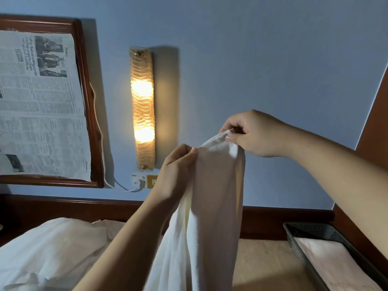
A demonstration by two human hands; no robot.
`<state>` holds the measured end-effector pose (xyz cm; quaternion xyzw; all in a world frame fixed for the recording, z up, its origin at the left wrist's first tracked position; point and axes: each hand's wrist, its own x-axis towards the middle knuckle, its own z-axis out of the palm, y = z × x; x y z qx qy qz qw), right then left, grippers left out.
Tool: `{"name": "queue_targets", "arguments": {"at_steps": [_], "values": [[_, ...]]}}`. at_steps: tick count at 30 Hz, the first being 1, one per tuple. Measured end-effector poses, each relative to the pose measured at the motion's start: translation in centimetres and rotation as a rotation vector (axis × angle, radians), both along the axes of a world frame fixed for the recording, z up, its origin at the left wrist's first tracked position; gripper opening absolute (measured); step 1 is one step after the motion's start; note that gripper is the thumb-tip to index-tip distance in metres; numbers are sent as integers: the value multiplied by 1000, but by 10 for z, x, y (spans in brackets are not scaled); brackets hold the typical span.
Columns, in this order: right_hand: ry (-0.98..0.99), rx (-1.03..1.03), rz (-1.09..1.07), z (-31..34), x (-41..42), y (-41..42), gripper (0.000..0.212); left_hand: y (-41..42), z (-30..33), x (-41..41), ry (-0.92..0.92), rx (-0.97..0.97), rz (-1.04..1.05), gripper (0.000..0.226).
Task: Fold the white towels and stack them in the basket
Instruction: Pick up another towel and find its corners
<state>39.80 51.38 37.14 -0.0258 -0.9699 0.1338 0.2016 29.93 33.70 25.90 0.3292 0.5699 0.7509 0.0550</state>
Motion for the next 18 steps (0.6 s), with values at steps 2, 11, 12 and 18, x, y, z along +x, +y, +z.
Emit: {"name": "queue_targets", "arguments": {"at_steps": [2, 11, 12, 18], "values": [[-29, -40, 30, 0, 0, -2, 16, -11, 1, -7, 89, -58, 10, 37], [192, -101, 177, -20, -12, -46, 22, -38, -61, -6, 683, -381, 383, 38], [194, -102, 175, -22, -14, -47, 22, -40, -72, -5, 608, -396, 382, 36], [136, -76, 139, -32, -18, -43, 23, -64, -123, -10, 365, -339, 308, 31]]}}
